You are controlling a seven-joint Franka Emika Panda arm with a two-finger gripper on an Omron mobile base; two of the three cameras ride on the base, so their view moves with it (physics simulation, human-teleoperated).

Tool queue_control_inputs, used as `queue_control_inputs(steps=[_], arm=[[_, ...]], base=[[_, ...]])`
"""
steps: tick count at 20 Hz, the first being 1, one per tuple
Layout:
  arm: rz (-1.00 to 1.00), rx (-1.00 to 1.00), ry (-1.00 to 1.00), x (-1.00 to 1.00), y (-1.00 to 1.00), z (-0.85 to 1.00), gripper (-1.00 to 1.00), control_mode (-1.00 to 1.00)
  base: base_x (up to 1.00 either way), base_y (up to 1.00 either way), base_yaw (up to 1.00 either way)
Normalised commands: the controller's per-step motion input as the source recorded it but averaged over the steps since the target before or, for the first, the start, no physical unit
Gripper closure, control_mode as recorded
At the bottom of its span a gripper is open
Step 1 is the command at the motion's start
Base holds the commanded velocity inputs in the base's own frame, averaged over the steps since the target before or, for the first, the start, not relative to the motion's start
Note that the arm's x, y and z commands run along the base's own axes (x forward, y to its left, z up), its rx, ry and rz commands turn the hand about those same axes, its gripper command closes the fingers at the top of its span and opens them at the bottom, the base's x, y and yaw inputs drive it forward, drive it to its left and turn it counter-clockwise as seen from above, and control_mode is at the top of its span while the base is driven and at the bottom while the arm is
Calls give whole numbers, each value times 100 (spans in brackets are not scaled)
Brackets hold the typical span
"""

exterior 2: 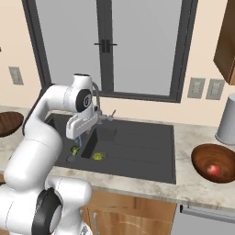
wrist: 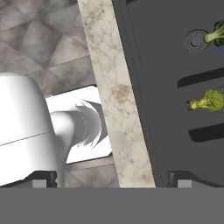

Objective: Pick the broccolis from the sink and place them in one bowl. Place the peach in the other bowl. Then turn off the sink faucet.

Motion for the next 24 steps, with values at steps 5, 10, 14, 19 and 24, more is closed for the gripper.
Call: queue_control_inputs(steps=[5, 10, 14, 19, 24], arm=[[0, 0, 0, 0, 0, -12, -100, -100], [0, 0, 0, 0, 0, -10, -100, -100], [0, 0, 0, 0, 0, -9, -100, -100], [0, 0, 0, 0, 0, -1, -100, -100], [0, 0, 1, 0, 0, -4, -100, -100]], base=[[0, 0, 0], [0, 0, 0], [0, 0, 0], [0, 0, 0], [0, 0, 0]])
